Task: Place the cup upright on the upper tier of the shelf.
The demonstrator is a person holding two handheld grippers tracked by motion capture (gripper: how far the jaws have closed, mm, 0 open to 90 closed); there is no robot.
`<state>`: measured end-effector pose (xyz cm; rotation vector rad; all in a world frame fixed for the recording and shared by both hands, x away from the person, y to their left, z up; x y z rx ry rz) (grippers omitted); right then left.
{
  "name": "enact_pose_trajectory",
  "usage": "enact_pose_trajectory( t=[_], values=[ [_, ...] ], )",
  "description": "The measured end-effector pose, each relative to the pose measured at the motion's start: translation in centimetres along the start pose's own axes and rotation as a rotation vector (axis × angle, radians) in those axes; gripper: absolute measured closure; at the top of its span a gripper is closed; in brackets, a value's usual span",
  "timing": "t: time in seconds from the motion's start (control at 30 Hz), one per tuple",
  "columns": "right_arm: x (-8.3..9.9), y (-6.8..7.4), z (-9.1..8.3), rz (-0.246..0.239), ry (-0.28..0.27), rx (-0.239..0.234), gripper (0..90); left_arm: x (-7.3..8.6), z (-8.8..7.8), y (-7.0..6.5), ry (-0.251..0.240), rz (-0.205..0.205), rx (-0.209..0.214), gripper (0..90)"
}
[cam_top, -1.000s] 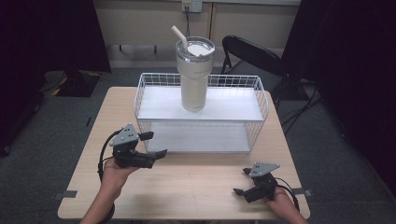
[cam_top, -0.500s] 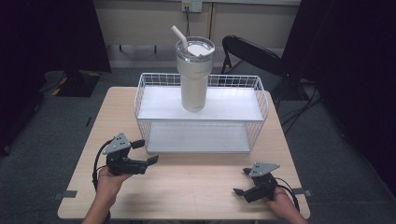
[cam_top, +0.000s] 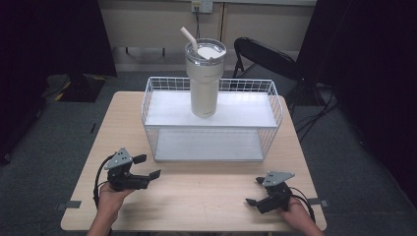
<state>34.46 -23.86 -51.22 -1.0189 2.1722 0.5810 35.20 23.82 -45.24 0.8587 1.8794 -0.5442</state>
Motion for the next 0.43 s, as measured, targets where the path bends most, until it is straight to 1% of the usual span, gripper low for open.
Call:
enact_pose_trajectory(
  t=[0.07, 0.17, 0.23, 0.27, 0.33, 0.4, 0.43],
  values=[
    [0.0, 0.0, 0.0, 0.000, -0.001, 0.000, 10.9, 0.5, 0.0, 0.0, 0.022, 0.011, -0.008, 15.6],
    [0.0, 0.0, 0.0, 0.000, 0.000, 0.000, 10.9, 1.4, 0.0, 0.2, 0.047, 0.005, -0.024, 15.6],
    [0.0, 0.0, 0.0, 0.000, 0.000, 0.000, 10.9, 1.6, 0.0, 0.2, 0.052, 0.003, -0.028, 15.6],
    [0.0, 0.0, 0.0, 0.000, 0.000, 0.000, 10.9, 2.1, -0.1, 0.2, 0.072, 0.004, -0.043, 15.5],
    [0.0, 0.0, 0.0, 0.000, 0.000, 0.000, 10.9, 2.4, -0.2, 0.2, 0.110, 0.012, -0.052, 15.6],
    [0.0, 0.0, 0.0, 0.000, 0.000, 0.000, 10.9, 2.7, -0.3, 0.2, 0.131, -0.012, -0.054, 15.6],
    [0.0, 0.0, 0.0, 0.000, 0.000, 0.000, 10.9, 2.7, -0.3, 0.2, 0.131, -0.012, -0.054, 15.6]
  ],
)
Point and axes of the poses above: each handheld gripper's, and its own axes: z roughly forward along the jaws, x roughly out of its underside, y roughly to its left, the point moved 1 cm from there along z, roughly forward along the jaws, and after that the axes turned 8 degrees about z, right-handed, at the moved point
